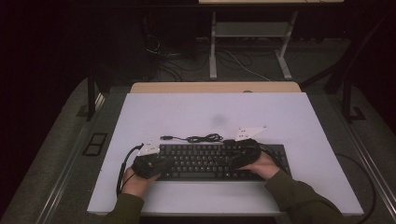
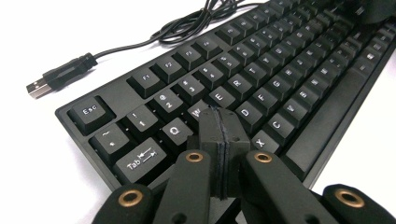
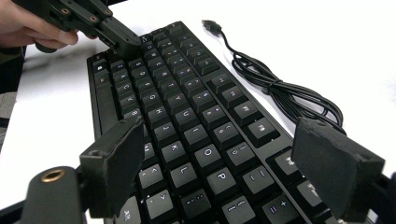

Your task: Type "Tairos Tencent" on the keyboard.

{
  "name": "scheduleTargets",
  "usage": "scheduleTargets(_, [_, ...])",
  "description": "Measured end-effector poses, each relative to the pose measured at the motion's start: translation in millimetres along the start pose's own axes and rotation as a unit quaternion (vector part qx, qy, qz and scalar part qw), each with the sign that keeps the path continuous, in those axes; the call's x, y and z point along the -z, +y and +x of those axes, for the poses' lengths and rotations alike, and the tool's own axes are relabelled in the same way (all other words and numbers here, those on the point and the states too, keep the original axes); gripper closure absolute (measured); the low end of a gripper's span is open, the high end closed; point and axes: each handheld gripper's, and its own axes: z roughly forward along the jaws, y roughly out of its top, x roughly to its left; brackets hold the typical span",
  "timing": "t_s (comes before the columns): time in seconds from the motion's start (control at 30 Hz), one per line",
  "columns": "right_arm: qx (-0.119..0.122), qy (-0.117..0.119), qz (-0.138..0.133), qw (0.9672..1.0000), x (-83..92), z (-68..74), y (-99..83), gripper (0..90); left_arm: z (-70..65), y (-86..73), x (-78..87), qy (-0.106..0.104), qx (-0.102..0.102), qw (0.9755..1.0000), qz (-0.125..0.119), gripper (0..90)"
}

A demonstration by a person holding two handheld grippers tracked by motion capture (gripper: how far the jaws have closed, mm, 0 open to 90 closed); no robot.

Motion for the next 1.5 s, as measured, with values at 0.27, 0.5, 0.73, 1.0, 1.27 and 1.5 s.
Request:
scheduleTargets(0.27, [0.0, -0.001, 0.0, 1.0, 0.2, 0.1, -0.1, 17.1, -1.3, 0.6, 0.2, -0.003, 0.0, 1.0, -0.001, 89.2])
scheduleTargets(0.5, [-0.004, -0.001, 0.001, 1.0, 0.6, -0.1, 0.4, 17.4, -2.7, 2.9, 2.6, -0.004, 0.0, 0.9999, -0.014, 84.4])
scheduleTargets(0.73, [-0.014, -0.002, 0.003, 0.9999, 0.2, -1.4, 3.3, 17.8, -5.7, 3.9, 3.9, -0.006, 0.0, 0.9998, -0.02, 72.7])
scheduleTargets(1.0, [-0.02, 0.004, 0.007, 0.9998, -5.4, -4.2, 9.0, 17.8, -7.4, 5.3, 3.7, -0.007, 0.0, 0.9996, -0.027, 54.3])
scheduleTargets(1.27, [-0.021, 0.011, 0.006, 0.9997, -12.8, -5.9, 15.6, 17.8, -8.9, 5.7, -0.4, -0.009, 0.01, 0.9995, -0.03, 36.4])
scheduleTargets(1.5, [-0.017, 0.018, 0.005, 0.9997, -17.6, -3.7, 16.7, 22.8, -11.8, 7.0, -3.4, -0.005, 0.006, 0.9993, -0.036, 23.1])
